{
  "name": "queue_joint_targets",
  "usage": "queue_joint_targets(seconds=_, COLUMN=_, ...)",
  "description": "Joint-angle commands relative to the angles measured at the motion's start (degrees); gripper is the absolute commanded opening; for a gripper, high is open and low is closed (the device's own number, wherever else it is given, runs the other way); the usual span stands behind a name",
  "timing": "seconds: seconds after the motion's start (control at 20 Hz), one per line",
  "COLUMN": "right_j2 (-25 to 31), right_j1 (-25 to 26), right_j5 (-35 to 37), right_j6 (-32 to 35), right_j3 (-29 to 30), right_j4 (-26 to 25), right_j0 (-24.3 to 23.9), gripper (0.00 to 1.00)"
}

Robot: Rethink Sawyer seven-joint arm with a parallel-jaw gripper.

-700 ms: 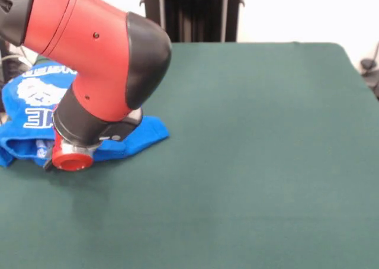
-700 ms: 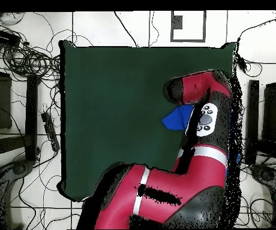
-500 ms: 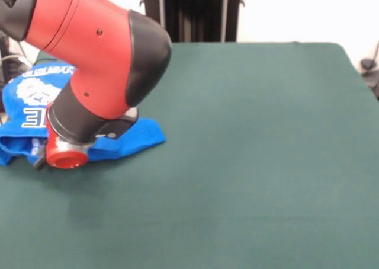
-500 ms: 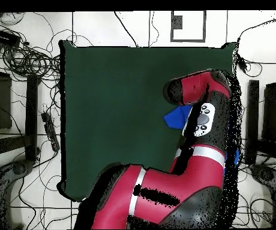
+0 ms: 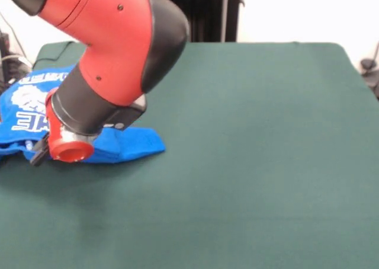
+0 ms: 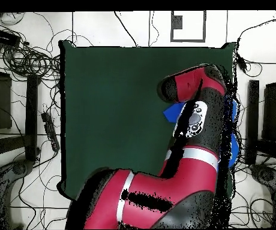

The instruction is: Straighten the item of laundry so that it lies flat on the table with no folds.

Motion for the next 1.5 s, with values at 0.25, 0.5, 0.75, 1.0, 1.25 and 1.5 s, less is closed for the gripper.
queue_joint_targets(seconds=0.25, right_j2=5.8, right_j1=-1.8, right_j5=8.7, right_j6=2.3, right_j3=9.0, right_j4=9.9, right_j0=7.3, gripper=0.00)
queue_joint_targets(seconds=0.5, right_j2=5.8, right_j1=-1.5, right_j5=11.0, right_j6=7.3, right_j3=9.2, right_j4=15.0, right_j0=10.3, gripper=0.00)
queue_joint_targets(seconds=0.75, right_j2=3.7, right_j1=-0.2, right_j5=11.3, right_j6=11.5, right_j3=7.9, right_j4=17.1, right_j0=13.9, gripper=0.00)
queue_joint_targets(seconds=1.0, right_j2=2.8, right_j1=0.0, right_j5=11.8, right_j6=14.0, right_j3=6.8, right_j4=19.9, right_j0=16.9, gripper=0.00)
queue_joint_targets(seconds=1.25, right_j2=2.8, right_j1=1.5, right_j5=10.8, right_j6=14.0, right_j3=3.7, right_j4=21.9, right_j0=19.0, gripper=0.00)
queue_joint_targets(seconds=1.5, right_j2=1.0, right_j1=4.9, right_j5=17.4, right_j6=18.0, right_j3=-4.6, right_j4=25.1, right_j0=20.5, gripper=0.00)
